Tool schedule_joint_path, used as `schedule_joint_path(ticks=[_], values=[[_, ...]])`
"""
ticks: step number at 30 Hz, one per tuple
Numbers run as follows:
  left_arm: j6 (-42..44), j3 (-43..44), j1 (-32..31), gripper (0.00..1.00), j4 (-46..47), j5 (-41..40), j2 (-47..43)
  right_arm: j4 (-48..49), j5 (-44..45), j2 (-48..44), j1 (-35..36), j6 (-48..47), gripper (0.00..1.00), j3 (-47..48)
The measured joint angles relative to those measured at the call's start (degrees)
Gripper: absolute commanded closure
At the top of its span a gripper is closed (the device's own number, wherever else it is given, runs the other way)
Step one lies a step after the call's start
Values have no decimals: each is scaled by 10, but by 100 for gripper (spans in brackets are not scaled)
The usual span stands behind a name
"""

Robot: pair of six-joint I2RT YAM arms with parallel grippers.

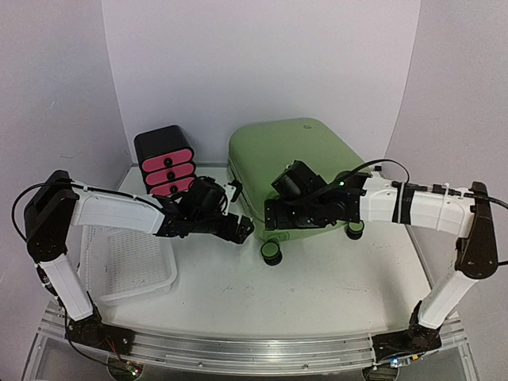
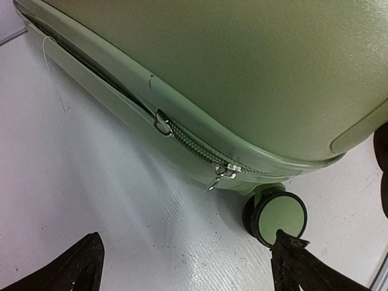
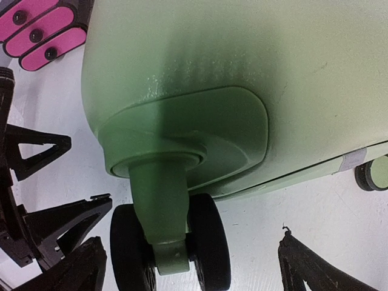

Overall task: Open, take out, and arrange the luggage
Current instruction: Hold the wheels of the luggage.

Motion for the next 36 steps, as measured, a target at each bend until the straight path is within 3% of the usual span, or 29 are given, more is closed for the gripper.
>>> schedule_joint_path(ticks=[8, 14, 24, 31, 36], values=[[0, 0, 15, 19, 16, 36, 27, 3, -19, 1, -2, -13, 13, 0], [0, -16, 29, 17, 66, 63, 28, 12, -35, 16, -4, -14, 17, 0], [16, -49, 34, 15, 175, 94, 65, 22, -40, 24, -4, -24, 57, 0], [23, -55, 34, 22, 222, 89, 84, 18, -57, 12, -9, -54, 64, 0], [40, -115, 34, 32, 340, 92, 89, 9, -68, 4, -13, -62, 64, 0]])
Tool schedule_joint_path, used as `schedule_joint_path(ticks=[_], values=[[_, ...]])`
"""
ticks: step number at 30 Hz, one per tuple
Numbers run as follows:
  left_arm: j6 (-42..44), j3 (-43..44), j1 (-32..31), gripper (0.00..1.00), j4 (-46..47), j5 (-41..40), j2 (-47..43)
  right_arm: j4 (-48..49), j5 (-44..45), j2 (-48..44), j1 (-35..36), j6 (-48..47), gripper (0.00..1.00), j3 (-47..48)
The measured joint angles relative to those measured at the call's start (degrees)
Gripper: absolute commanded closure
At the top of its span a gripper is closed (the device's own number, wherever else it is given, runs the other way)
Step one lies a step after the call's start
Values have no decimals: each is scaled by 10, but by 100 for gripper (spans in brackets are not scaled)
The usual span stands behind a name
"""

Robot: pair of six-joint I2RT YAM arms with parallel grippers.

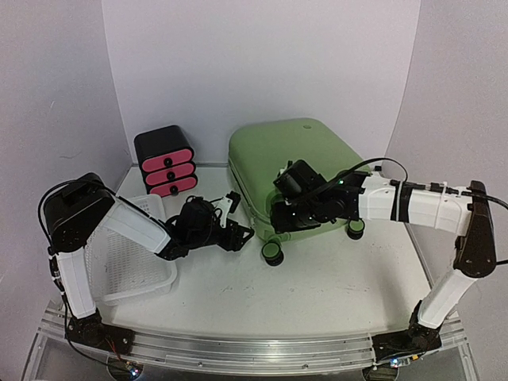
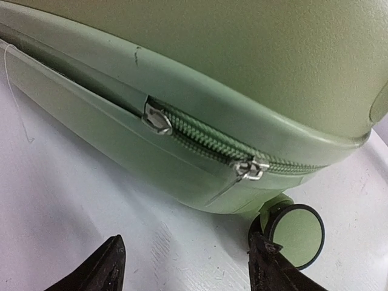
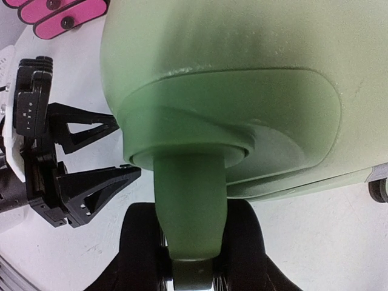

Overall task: Open, take out, and arrange the luggage
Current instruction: Hold the wheels of the luggage, then unzip the zipper of the luggage.

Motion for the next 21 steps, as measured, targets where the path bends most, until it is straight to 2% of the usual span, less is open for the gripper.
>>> schedule_joint_path(ticks=[11, 15, 20, 21], values=[[33, -13, 0, 48, 103, 38, 23, -9, -19, -33, -2, -19, 63, -28], [41, 1, 0, 48, 112, 60, 38, -10, -23, -40, -2, -22, 63, -34], [42, 12, 0, 59, 116, 81, 56, -10, -25, -42, -2, -23, 63, -37], [42, 16, 0, 63, 116, 85, 59, -9, -25, -42, -2, -23, 63, -37]])
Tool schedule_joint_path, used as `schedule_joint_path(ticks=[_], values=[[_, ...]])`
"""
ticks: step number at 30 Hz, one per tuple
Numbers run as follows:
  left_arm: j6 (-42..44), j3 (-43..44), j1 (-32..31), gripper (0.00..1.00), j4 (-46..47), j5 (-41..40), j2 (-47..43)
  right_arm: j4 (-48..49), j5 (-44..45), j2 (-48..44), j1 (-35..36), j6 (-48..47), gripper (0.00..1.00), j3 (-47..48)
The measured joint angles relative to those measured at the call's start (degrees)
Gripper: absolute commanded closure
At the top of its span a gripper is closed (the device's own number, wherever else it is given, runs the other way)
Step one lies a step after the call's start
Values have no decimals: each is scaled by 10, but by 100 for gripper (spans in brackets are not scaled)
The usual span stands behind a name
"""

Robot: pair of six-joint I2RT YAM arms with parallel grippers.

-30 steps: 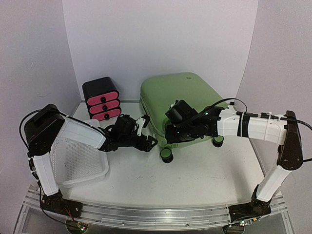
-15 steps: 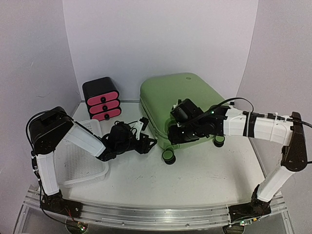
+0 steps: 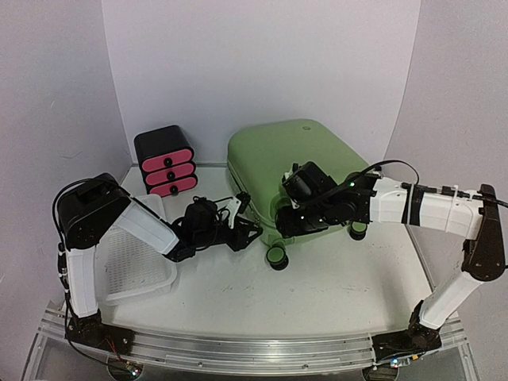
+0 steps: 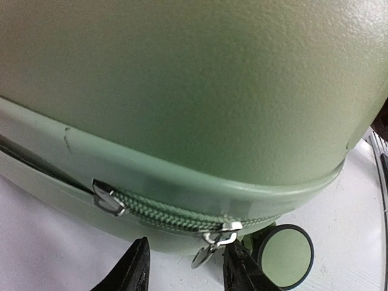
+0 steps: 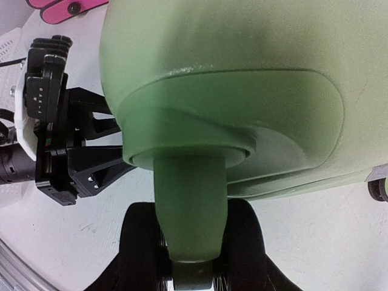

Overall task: Open, take out, and arrange the luggage
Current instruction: Unzip the zipper of the luggage.

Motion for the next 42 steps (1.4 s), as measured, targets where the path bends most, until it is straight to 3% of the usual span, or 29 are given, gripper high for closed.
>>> schedule_joint_path(ticks=[3, 6, 21, 32, 38, 42], values=[[-2, 10, 0, 86, -1, 11, 7, 1, 0, 0, 0, -1, 63, 0], [11, 13, 0, 99, -2, 20, 12, -2, 0, 0, 0, -2, 62, 0], [-2, 15, 2, 100, -2, 34, 14, -3, 0, -1, -1, -4, 64, -1], [0, 7, -92, 100, -1, -78, 3, -14, -13, 22, 0, -6, 65, 27], [-11, 10, -109, 100, 10, -130, 7, -15, -18, 22, 0, -2, 65, 30], [-33, 25, -117, 100, 66, -135, 40, -2, -26, 22, -1, 3, 64, 28]])
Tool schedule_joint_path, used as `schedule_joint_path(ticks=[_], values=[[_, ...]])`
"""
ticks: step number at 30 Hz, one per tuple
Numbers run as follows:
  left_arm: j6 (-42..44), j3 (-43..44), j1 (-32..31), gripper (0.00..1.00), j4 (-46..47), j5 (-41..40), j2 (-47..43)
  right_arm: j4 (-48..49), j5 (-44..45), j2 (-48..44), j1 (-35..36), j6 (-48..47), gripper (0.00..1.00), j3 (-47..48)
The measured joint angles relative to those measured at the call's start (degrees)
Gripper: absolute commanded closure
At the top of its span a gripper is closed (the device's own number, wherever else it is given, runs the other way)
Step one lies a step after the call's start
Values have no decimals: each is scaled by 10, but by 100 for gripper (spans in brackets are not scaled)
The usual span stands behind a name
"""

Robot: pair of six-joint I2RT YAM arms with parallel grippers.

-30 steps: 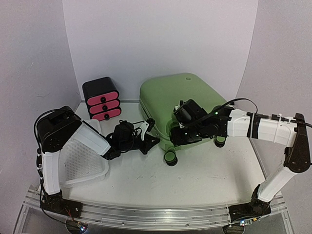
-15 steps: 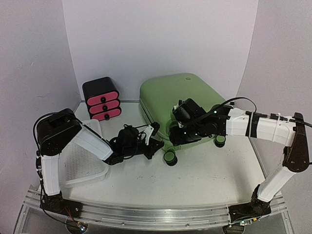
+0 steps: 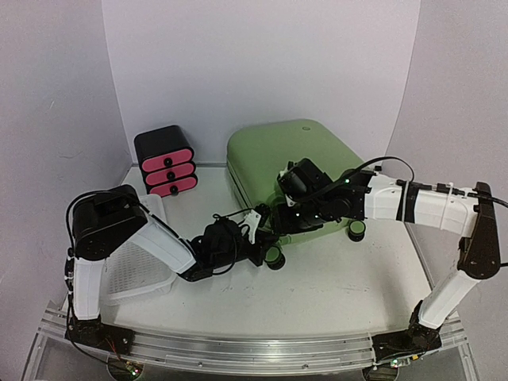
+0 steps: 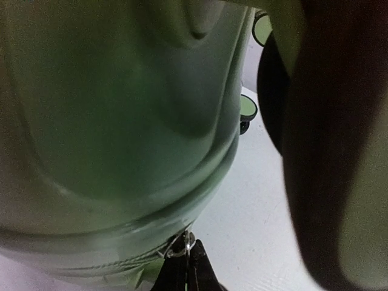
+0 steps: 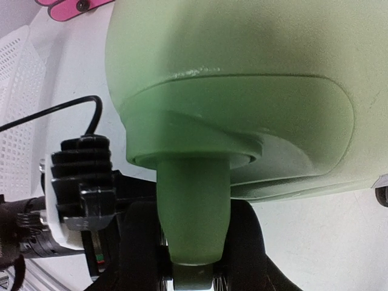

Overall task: Open, take out, and arrange the luggage
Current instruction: Unzip the zipper of the luggage, then hold the wheels of the luggage.

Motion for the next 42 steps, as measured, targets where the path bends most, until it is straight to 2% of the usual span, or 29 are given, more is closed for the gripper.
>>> schedule_joint_path(ticks=[4, 6, 11, 13, 16, 19, 20, 24, 26, 27, 28, 34, 37, 42], values=[[-23, 10, -7, 96, 60, 0, 35, 27, -3, -2, 0, 7, 63, -16], [-31, 11, -10, 90, 80, -5, 45, 40, -5, -5, 0, 10, 62, -26], [-54, 16, -23, 54, 114, -2, 46, 73, -7, -16, 0, 11, 40, -50], [-62, 12, -27, 34, 122, -4, 46, 84, -5, -24, 0, 6, 35, -62], [-61, -12, -34, 29, 134, -8, 32, 112, 0, -45, 0, -2, 28, -81], [-53, -50, -37, 26, 144, -16, 5, 167, 1, -80, 2, -11, 10, -106], [-51, -63, -39, 26, 145, -17, -5, 184, 1, -96, 3, -16, 8, -116], [-50, -122, -42, 20, 133, -37, -46, 226, 5, -178, 8, -39, 7, -162], [-53, -137, -43, 16, 108, -45, -70, 237, 14, -214, 10, -47, 7, -180], [-56, -141, -43, 5, 89, -48, -85, 243, 20, -232, 10, -50, 7, -191], [-58, -142, -44, 1, 66, -52, -104, 246, 26, -248, 10, -52, 7, -202], [-75, -131, -43, 0, -84, -76, -222, 255, 65, -296, 10, -52, 7, -257], [-90, -81, -44, 0, -221, -95, -255, 256, 84, -302, 10, -48, 7, -276], [-171, -42, -43, 1, -384, -146, -305, 258, 113, -318, 10, -36, 6, -295]])
